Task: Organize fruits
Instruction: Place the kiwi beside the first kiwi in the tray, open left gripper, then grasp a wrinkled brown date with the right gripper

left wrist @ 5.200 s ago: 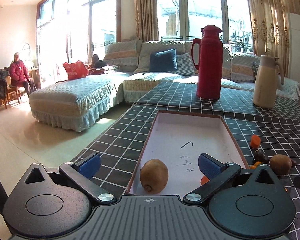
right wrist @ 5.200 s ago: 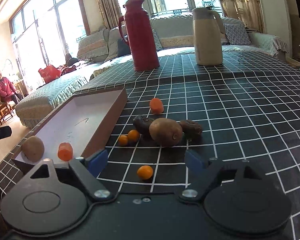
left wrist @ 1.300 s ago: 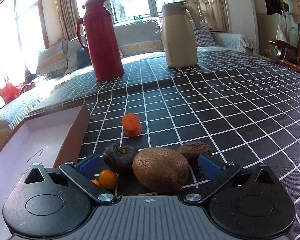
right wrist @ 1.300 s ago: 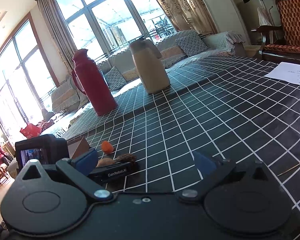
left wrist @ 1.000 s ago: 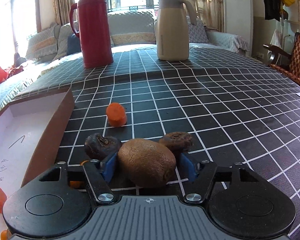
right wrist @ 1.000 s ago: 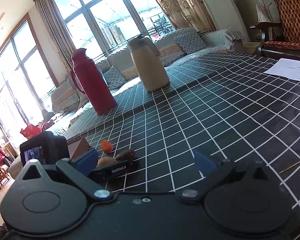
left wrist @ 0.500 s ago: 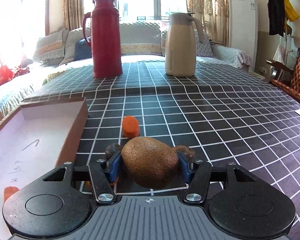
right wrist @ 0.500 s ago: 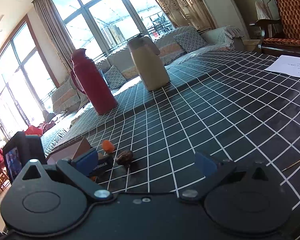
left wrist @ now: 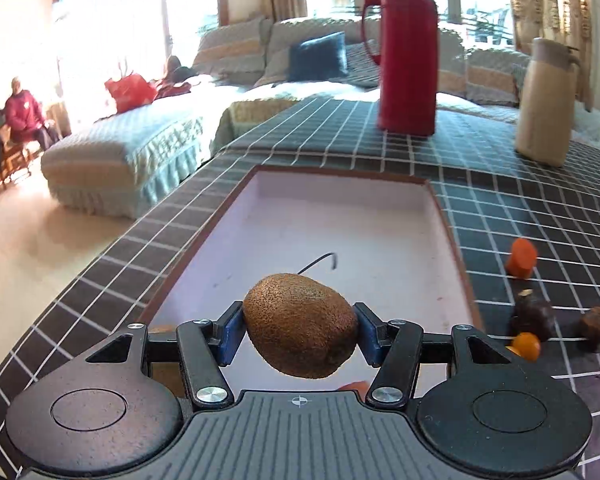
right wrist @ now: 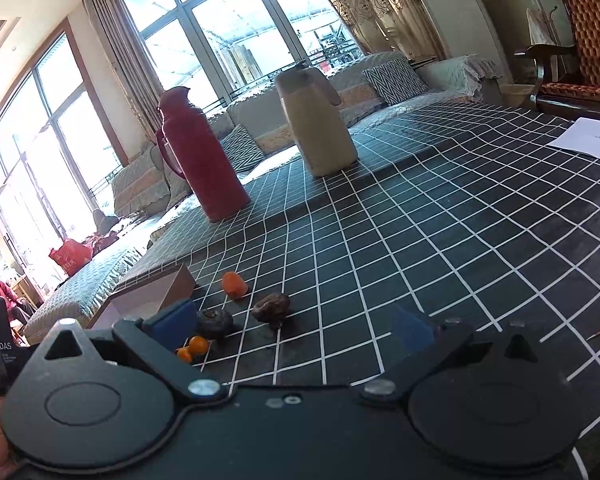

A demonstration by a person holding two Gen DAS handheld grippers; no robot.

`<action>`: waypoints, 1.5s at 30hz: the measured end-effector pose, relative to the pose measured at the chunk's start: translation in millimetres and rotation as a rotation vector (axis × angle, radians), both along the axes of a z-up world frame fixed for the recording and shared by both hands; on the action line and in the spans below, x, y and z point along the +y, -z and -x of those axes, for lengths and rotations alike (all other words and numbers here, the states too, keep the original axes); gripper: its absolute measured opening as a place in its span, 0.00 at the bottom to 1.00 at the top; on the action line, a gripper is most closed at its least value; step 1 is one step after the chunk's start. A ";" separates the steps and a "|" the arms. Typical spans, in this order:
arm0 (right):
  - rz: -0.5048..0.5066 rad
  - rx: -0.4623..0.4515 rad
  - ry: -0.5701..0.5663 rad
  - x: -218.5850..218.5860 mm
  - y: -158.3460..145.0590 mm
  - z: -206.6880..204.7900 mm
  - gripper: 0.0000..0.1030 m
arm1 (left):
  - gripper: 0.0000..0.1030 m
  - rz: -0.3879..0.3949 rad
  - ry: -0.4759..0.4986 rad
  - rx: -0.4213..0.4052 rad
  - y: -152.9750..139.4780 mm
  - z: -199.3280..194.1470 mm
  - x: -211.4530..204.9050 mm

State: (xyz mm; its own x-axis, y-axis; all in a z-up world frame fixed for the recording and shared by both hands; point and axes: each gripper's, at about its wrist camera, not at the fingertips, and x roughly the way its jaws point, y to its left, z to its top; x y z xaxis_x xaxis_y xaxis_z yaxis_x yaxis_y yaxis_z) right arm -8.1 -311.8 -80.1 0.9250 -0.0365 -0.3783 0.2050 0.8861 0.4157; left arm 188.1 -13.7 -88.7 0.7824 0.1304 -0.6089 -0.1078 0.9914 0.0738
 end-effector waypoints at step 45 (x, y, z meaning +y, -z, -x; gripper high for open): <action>0.140 0.296 -0.075 42.5 24.6 -156.0 0.81 | 1.00 -0.060 -0.024 -0.189 -21.8 79.0 78.2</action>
